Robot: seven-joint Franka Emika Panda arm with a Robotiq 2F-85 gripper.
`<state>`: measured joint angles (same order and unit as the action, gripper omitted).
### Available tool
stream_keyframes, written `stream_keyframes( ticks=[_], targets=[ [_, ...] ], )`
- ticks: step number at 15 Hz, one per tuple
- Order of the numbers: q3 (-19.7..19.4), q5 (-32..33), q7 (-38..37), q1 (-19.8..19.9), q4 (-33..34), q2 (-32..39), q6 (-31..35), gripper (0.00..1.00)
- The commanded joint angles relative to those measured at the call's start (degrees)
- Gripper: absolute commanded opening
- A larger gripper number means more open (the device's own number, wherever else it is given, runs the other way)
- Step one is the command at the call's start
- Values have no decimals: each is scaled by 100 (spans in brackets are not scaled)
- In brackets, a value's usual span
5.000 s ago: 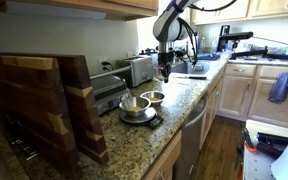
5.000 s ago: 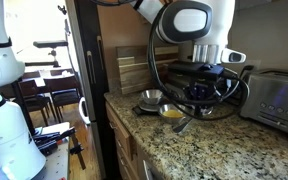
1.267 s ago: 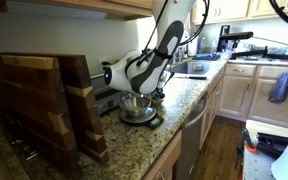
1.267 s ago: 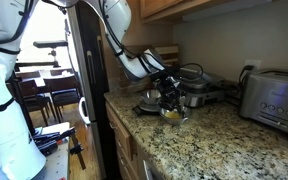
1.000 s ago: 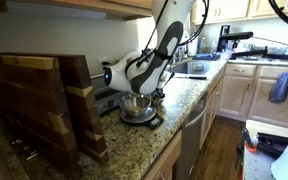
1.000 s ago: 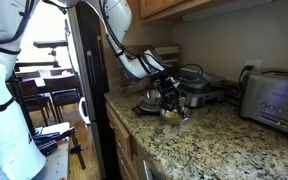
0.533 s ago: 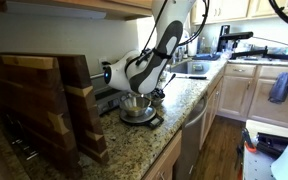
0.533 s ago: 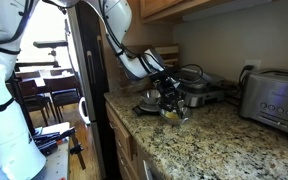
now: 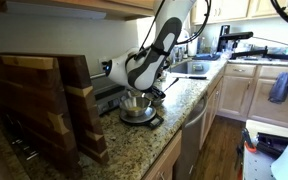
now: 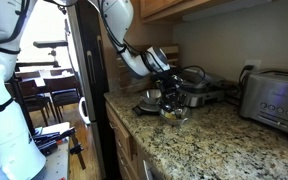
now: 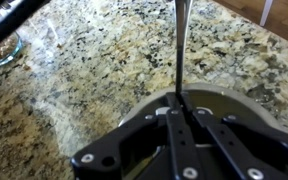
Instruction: Transfer one spoon of contents from the left bowl to the right bowl
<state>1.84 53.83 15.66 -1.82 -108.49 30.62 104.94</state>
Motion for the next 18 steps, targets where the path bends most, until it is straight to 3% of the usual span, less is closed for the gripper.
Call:
stream_keyframes(
  ticks=[1,18],
  targets=[
    [81,-247,133,178,-118,-170,302,3],
    [180,-814,1186,238,-89,-340,627,3]
  ],
)
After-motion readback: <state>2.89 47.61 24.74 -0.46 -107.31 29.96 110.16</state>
